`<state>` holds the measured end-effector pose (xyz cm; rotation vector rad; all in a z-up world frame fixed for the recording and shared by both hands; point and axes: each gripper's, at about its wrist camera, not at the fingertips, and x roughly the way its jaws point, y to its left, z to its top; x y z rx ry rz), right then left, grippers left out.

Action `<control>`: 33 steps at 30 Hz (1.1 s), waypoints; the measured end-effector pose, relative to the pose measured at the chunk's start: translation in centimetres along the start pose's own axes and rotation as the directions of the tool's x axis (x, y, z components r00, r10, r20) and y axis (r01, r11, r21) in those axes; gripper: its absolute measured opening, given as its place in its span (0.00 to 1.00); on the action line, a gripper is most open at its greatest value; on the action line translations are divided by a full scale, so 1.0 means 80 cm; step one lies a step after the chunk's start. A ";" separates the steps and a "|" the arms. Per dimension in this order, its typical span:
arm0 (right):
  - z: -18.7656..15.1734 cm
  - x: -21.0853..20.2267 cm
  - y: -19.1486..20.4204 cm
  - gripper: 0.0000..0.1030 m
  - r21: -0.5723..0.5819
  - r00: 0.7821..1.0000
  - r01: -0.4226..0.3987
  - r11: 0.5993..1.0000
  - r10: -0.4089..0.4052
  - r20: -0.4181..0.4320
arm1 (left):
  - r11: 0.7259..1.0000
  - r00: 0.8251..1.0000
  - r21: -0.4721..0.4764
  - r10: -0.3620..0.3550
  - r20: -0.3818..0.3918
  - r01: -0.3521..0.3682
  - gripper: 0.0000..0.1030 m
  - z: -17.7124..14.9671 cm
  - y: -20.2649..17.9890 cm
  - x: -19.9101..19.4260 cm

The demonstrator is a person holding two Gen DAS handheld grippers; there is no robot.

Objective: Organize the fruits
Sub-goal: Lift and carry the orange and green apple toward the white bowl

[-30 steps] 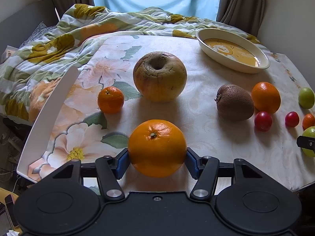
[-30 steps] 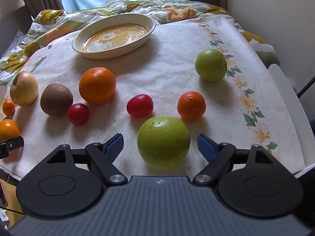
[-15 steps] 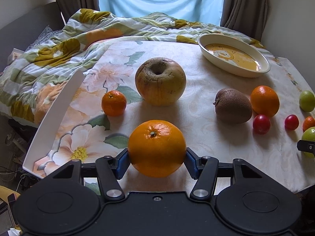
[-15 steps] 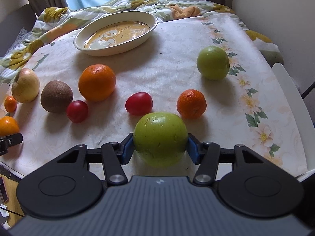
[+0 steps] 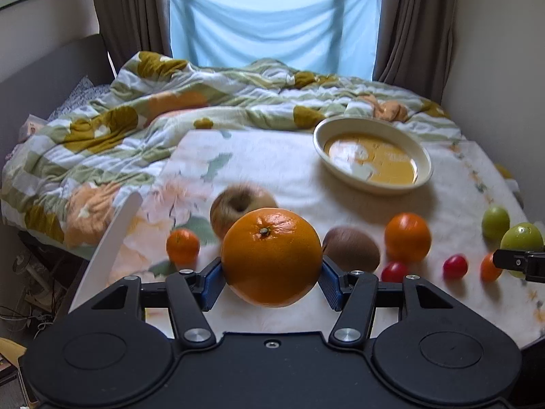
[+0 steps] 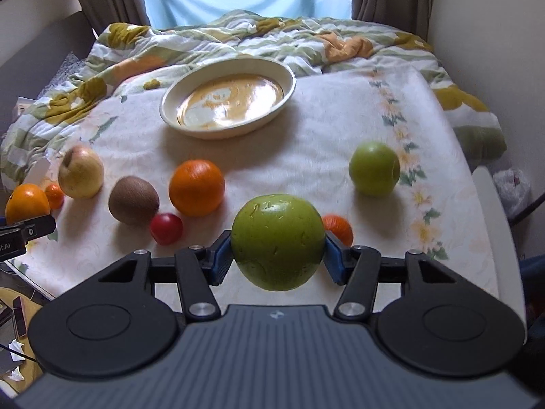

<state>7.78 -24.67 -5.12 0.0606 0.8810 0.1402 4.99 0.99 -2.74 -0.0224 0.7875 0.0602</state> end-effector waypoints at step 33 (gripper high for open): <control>0.260 0.087 -0.016 0.68 -0.102 0.991 -0.106 0.989 0.113 0.066 | 0.979 0.985 0.114 -0.171 0.020 0.168 0.60 0.240 -0.084 0.173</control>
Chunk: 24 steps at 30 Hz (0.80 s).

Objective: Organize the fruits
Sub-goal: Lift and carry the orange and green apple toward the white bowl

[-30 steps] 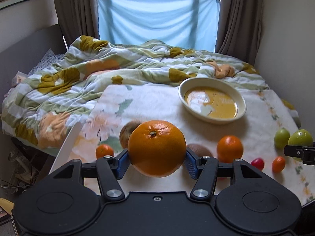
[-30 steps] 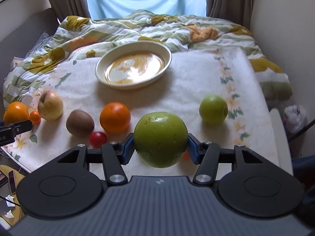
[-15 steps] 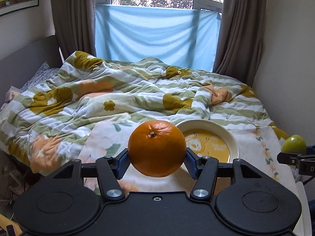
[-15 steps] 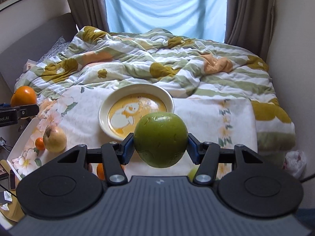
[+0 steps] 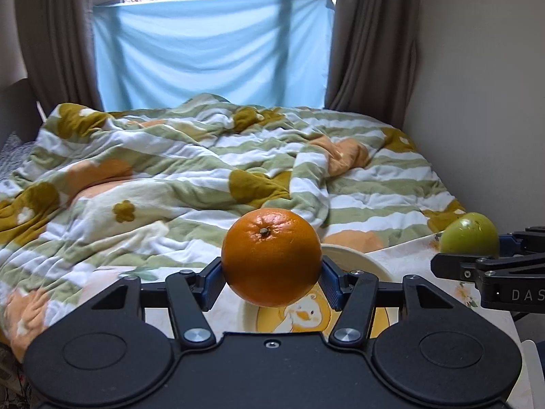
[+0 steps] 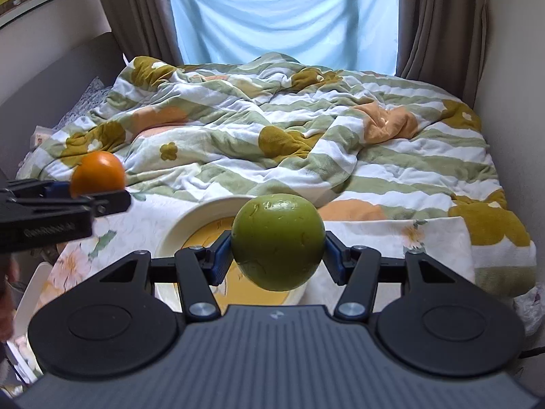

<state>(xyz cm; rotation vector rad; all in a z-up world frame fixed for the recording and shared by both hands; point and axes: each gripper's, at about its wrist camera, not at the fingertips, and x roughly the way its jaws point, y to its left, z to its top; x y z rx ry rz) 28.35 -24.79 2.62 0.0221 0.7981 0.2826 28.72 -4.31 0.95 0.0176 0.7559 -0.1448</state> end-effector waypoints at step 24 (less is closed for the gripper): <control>0.023 0.099 -0.055 0.68 0.106 0.994 0.082 0.991 -0.073 -0.085 | 0.969 0.984 0.229 -0.050 -0.172 0.089 0.61 -0.022 -0.052 0.171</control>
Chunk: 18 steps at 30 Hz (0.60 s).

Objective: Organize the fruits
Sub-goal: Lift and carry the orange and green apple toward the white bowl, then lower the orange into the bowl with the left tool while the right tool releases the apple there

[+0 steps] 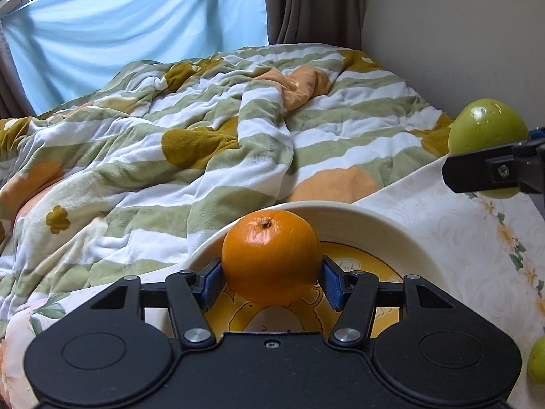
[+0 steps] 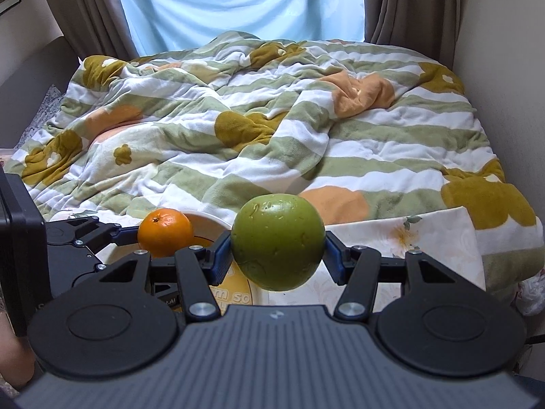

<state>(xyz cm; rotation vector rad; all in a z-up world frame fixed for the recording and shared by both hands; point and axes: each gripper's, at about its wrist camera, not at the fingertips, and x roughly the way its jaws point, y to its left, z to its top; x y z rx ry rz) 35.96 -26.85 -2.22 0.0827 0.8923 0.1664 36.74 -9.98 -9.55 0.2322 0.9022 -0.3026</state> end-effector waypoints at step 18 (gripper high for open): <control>-0.001 0.000 0.019 0.68 -0.052 0.999 -0.042 0.998 0.041 -0.016 | 0.999 0.995 -0.037 0.037 0.089 -0.034 1.00 -0.026 0.032 -0.091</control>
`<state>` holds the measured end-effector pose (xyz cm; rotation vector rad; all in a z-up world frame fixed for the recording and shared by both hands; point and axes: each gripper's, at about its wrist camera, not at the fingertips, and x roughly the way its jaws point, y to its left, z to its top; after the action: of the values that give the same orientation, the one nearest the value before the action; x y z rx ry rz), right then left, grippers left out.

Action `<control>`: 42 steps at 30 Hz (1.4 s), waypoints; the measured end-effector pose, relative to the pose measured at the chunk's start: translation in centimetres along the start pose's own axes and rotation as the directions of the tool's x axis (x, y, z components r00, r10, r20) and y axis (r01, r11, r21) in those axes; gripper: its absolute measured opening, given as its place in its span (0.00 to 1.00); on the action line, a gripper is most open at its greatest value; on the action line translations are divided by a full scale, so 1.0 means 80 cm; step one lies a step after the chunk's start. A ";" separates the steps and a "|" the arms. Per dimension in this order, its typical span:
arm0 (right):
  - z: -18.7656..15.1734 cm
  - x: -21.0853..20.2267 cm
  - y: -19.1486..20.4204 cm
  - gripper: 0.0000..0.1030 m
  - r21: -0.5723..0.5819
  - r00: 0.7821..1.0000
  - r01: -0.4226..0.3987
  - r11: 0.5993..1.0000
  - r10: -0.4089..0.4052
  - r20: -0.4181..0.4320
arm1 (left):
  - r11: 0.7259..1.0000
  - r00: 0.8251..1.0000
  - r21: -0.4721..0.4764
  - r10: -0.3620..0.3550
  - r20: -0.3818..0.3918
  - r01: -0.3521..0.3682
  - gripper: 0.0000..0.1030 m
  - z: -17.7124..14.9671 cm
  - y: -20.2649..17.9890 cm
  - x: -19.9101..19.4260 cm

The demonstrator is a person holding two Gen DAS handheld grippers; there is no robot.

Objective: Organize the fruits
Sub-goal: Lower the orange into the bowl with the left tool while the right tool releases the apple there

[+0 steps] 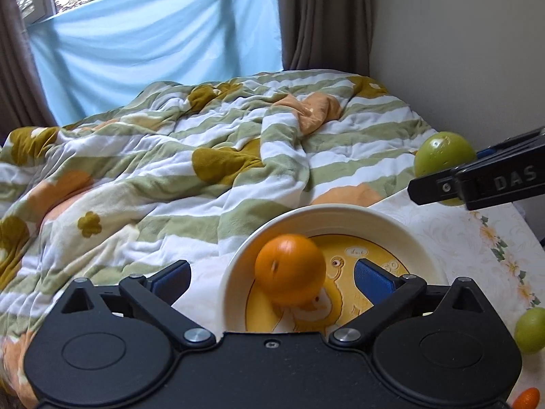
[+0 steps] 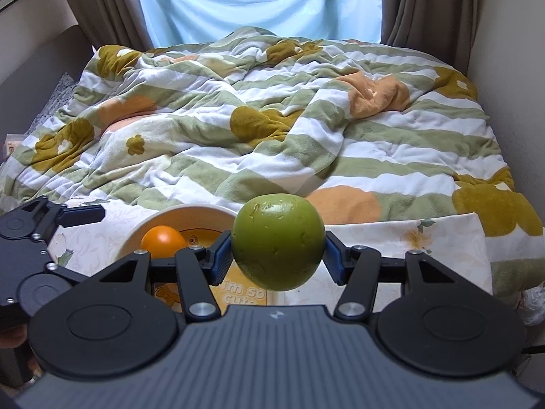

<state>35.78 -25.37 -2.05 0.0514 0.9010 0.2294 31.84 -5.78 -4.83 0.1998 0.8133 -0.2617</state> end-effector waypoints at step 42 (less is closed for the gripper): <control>-0.060 0.031 0.048 1.00 -0.175 1.000 -0.027 0.984 0.025 -0.015 | 0.967 0.990 -0.227 0.130 0.048 -0.115 1.00 -0.065 0.048 -0.119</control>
<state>32.82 -21.33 -6.37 -0.1016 0.8904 0.3329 23.18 0.78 -0.98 0.0294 0.7585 -0.0581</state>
